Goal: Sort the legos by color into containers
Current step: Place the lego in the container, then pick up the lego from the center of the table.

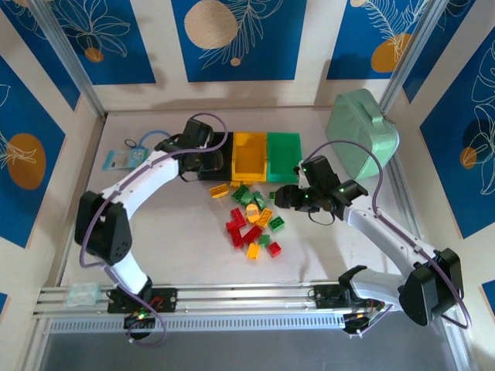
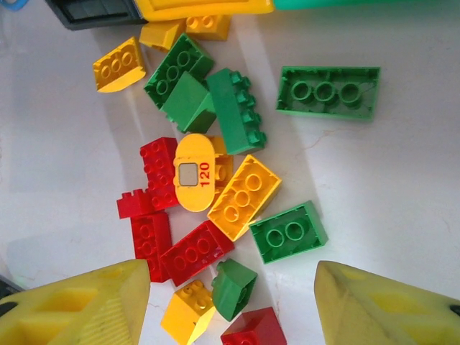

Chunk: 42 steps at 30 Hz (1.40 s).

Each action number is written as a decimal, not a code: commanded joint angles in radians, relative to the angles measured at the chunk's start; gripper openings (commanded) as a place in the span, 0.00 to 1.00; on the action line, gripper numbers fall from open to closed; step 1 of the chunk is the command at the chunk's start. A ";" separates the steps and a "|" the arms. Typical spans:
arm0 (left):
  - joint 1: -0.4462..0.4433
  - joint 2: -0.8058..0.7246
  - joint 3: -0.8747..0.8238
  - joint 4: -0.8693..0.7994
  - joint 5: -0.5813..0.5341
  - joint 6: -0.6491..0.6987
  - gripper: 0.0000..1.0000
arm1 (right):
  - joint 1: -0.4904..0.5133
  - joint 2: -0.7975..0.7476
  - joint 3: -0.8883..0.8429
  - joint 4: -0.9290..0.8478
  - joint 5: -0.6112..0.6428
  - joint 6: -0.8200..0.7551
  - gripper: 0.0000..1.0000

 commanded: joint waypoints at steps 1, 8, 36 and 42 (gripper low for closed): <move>0.005 -0.084 -0.091 0.028 0.032 -0.021 0.64 | 0.037 0.021 0.048 -0.030 0.007 -0.029 0.63; 0.005 -0.287 -0.307 0.074 0.061 -0.031 0.65 | 0.121 0.089 0.118 -0.064 0.038 -0.049 0.63; -0.354 -0.209 -0.487 0.182 0.116 -0.058 0.67 | 0.158 0.170 0.173 -0.122 0.116 0.058 0.59; -0.361 -0.139 -0.456 0.181 0.102 -0.089 0.65 | 0.134 0.141 0.131 -0.113 0.102 0.056 0.59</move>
